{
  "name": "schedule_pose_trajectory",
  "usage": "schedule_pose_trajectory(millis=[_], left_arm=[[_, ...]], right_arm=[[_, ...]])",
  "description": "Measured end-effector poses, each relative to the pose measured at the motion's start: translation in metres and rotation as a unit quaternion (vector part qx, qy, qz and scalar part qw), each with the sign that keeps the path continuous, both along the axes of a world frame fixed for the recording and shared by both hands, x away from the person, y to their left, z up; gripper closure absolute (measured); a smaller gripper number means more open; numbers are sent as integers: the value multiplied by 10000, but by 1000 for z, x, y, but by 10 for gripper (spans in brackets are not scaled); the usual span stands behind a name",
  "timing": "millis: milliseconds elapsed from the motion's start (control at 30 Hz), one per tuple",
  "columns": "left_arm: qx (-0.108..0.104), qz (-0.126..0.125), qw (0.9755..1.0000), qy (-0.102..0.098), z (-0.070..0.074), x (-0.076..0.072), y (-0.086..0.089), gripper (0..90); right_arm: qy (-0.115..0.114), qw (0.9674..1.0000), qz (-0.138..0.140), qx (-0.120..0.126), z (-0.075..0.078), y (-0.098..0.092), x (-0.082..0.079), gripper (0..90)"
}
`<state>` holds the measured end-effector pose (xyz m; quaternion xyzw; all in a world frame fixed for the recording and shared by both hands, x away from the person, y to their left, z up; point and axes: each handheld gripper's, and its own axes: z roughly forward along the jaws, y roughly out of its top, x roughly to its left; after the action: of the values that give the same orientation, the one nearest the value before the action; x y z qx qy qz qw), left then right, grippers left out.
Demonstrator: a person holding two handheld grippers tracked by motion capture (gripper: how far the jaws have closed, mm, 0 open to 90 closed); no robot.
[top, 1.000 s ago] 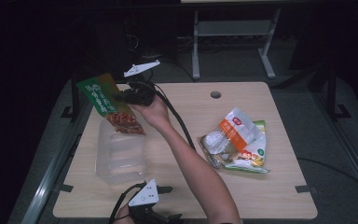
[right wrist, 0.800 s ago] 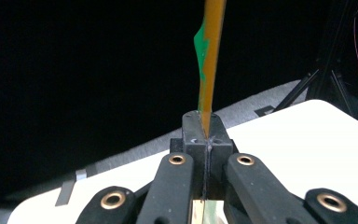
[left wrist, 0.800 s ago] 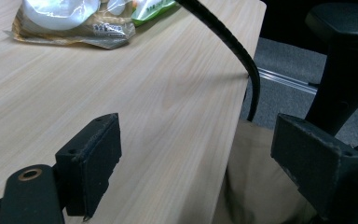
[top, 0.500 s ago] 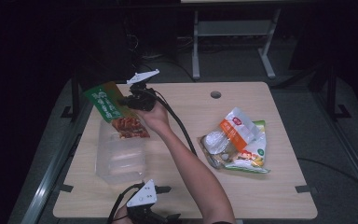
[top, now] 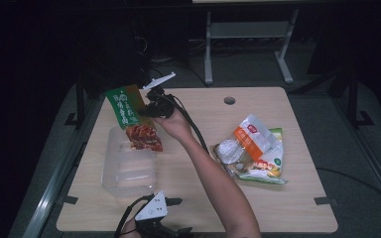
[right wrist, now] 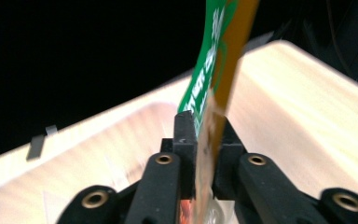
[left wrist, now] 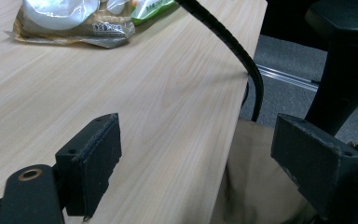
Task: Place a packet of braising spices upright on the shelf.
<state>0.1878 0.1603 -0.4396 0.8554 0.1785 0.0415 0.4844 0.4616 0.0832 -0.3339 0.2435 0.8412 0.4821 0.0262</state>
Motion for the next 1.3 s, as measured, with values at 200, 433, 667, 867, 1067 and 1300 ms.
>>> schedule_pose_trajectory(millis=[200,433,667,867,1067,1300], left_arm=[[-5,-7,10000,-18,0,0,0,157],[14,-22,10000,-58,1,0,1,157],[34,-28,10000,-44,1,-1,0,157],[25,-36,10000,-58,1,-1,0,157],[-12,-26,10000,-51,1,-1,0,157],[22,-30,10000,-60,1,-1,0,157]], right_arm=[[377,9980,146,-491,-12,13,10,780],[650,9965,241,-469,-25,18,13,891],[345,9987,347,125,-17,18,-4,895],[259,9979,194,560,-30,20,-6,895],[191,9980,67,600,-56,15,-6,894],[267,9973,27,679,-67,1,-3,889]])
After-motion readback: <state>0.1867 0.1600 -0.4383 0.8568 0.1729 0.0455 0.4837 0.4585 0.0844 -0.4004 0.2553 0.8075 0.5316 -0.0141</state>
